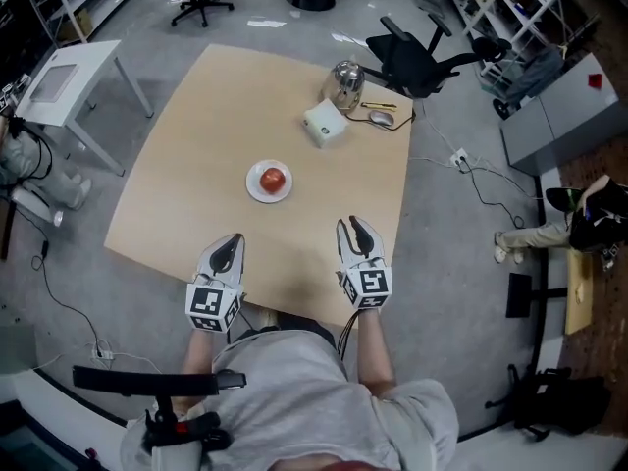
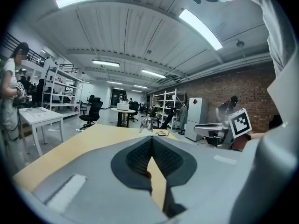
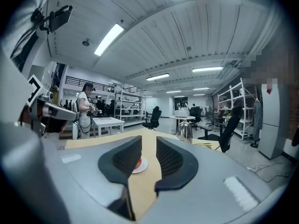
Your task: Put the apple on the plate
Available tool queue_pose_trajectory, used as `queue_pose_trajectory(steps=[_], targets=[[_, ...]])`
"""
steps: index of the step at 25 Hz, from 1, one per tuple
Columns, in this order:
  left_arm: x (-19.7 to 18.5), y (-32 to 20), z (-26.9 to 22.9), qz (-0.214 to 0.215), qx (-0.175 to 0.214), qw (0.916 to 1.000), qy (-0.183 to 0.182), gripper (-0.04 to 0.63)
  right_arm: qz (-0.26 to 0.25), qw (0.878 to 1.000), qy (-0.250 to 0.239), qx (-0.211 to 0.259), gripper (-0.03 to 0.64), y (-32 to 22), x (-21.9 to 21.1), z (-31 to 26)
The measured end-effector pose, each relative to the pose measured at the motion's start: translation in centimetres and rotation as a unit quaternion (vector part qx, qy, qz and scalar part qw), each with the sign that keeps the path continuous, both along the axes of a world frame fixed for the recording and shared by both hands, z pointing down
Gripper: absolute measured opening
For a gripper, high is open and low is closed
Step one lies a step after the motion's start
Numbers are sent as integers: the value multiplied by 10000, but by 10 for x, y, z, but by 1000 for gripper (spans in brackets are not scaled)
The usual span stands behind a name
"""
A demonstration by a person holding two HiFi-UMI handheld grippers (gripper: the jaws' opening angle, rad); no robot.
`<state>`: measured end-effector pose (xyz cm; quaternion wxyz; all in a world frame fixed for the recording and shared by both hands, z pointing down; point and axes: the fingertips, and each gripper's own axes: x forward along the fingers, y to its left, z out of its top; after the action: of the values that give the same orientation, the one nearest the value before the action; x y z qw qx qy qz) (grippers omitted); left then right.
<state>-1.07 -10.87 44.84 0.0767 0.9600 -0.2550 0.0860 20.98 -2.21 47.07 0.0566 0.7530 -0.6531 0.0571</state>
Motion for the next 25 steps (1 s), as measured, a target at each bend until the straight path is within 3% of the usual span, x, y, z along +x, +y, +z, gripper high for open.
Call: queue_pose_trajectory(steps=[17, 25], targets=[[63, 39, -7, 890, 126, 9959, 101, 20, 908, 9957, -153, 55, 60, 87, 26, 4], [72, 62, -12, 1143, 163, 9933, 103, 20, 1220, 9924, -143, 71, 41, 125, 28, 0]])
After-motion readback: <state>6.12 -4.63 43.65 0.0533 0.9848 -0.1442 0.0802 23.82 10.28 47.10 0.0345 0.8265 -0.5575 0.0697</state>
